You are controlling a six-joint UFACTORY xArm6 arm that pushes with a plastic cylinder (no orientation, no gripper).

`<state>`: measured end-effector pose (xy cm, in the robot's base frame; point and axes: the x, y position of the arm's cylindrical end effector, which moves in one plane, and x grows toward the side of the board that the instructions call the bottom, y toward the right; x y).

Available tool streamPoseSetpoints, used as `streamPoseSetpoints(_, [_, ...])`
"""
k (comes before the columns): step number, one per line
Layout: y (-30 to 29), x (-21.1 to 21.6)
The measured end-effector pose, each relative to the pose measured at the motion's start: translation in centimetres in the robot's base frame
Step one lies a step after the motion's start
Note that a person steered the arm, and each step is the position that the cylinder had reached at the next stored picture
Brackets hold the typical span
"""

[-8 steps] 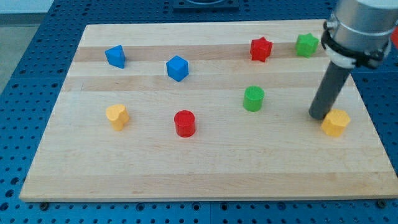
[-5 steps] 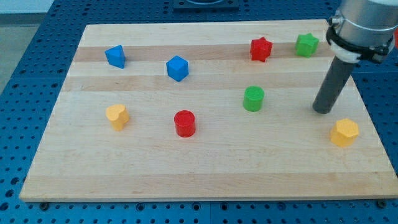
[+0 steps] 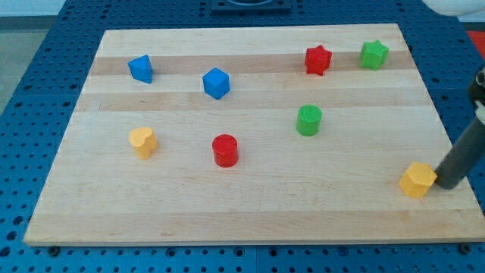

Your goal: Slide yellow hexagon at bottom side

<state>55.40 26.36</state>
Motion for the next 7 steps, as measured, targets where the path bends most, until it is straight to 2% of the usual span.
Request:
streamPoseSetpoints(1, [0.4, 0.5])
streamPoseSetpoints(2, [1.7, -4.1])
streamPoseSetpoints(3, [-0.6, -6.2])
streamPoseSetpoints(4, [-4.2, -5.5])
streamPoseSetpoints(6, [-4.4, -1.7])
streamPoseSetpoints(7, [-4.4, -1.1])
